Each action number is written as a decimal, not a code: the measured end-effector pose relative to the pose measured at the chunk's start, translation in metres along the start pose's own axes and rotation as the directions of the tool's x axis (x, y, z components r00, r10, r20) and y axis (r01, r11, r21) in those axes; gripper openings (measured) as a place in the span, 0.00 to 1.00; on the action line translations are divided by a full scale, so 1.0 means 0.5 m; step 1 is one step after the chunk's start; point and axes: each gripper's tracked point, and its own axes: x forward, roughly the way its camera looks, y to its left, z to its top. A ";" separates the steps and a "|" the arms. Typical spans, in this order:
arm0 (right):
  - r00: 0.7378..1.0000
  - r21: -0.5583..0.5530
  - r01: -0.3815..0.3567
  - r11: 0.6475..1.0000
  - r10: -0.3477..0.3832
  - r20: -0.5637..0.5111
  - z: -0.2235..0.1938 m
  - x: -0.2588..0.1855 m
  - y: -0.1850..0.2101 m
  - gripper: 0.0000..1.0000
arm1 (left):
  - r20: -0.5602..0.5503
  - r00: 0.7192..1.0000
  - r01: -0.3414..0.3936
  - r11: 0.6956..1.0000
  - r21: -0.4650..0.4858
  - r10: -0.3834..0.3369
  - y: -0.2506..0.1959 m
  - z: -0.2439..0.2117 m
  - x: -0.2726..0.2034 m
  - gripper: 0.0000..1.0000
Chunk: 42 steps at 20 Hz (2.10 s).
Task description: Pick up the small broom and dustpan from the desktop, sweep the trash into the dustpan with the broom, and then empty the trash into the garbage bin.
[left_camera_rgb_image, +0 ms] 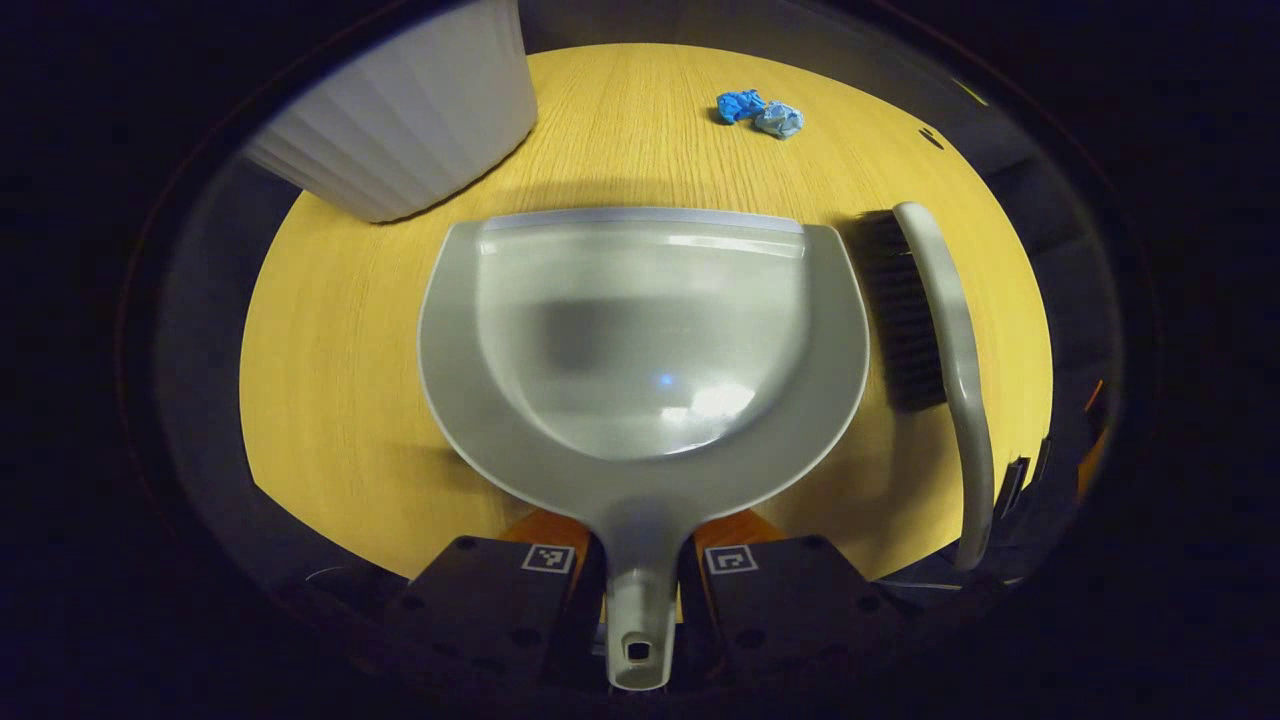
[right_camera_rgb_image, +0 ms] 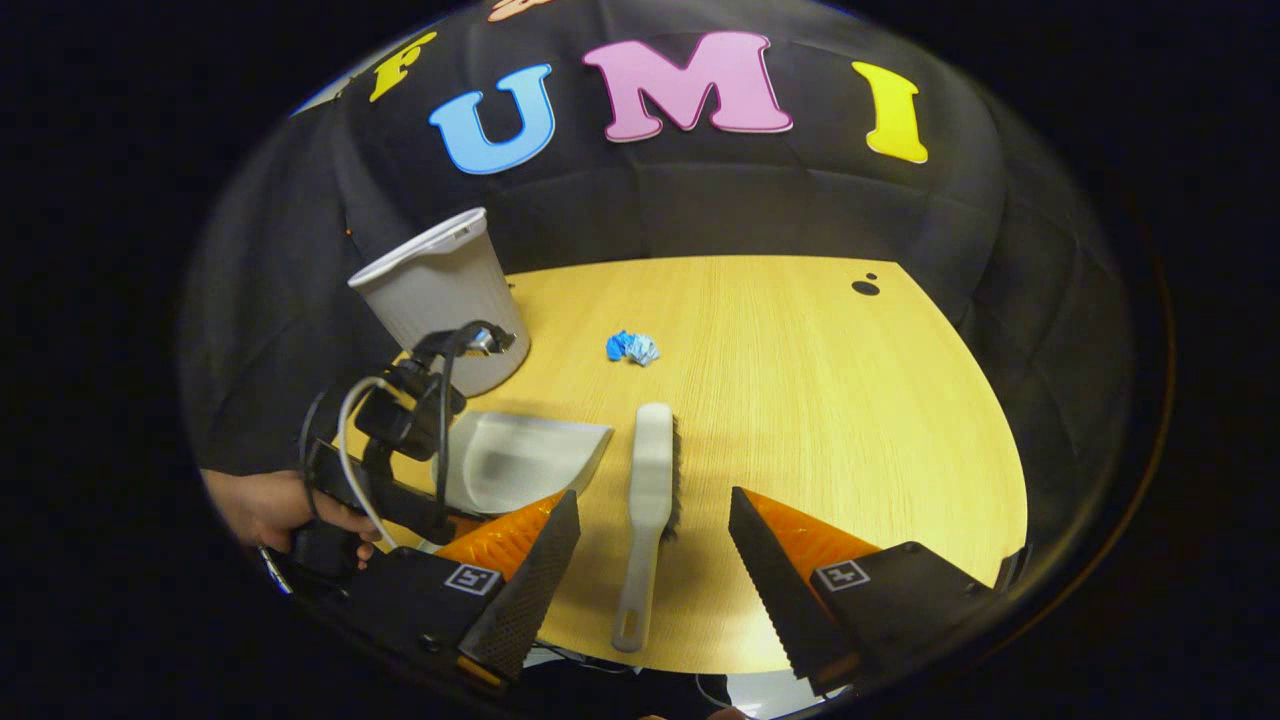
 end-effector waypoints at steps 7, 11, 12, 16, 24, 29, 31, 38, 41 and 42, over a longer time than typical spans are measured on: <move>0.922 -0.029 0.091 0.995 -0.095 -0.376 -0.134 0.097 -0.006 0.99 | 0.060 0.998 0.033 0.999 0.028 -0.035 0.006 -0.004 -0.009 0.30; 0.846 -0.125 0.081 0.989 -0.134 -0.516 -0.178 0.128 -0.013 1.00 | 0.080 0.996 0.047 0.999 0.013 -0.048 0.004 -0.002 -0.007 0.30; 0.833 -0.131 0.083 0.988 -0.141 -0.535 -0.180 0.141 -0.011 0.99 | 0.083 0.995 0.050 0.999 0.014 -0.051 0.004 -0.001 -0.007 0.30; 0.796 -0.148 0.080 0.986 -0.153 -0.585 -0.175 0.178 -0.005 0.80 | 0.078 0.995 0.054 0.998 0.016 -0.056 0.004 -0.001 -0.008 0.30; 0.765 -0.094 0.036 0.995 -0.088 -0.638 -0.167 0.202 -0.027 0.48 | 0.064 0.998 0.026 1.000 0.004 -0.026 0.003 0.004 -0.005 0.30; 0.799 -0.227 0.010 0.974 -0.144 -0.583 -0.109 0.237 -0.094 0.39 | 0.048 0.998 0.034 0.999 0.040 -0.036 0.004 0.003 -0.006 0.30; 0.816 -0.266 0.020 0.964 -0.169 -0.553 -0.053 0.253 -0.128 0.43 | 0.024 0.999 0.022 0.997 0.072 -0.023 0.010 0.006 -0.004 0.30; 0.874 -0.323 0.004 0.946 -0.161 -0.460 0.156 0.384 -0.173 0.29 | -0.026 0.999 -0.032 0.980 0.197 0.038 0.054 0.023 -0.019 0.30; 0.894 -0.324 -0.028 0.946 -0.121 -0.431 0.224 0.451 -0.170 0.29 | -0.049 0.998 -0.035 0.977 0.210 0.046 0.048 0.056 -0.016 0.30; 0.895 -0.341 -0.039 0.939 -0.119 -0.430 0.239 0.472 -0.170 0.29 | -0.052 0.997 -0.041 0.972 0.231 0.055 0.049 0.071 -0.013 0.30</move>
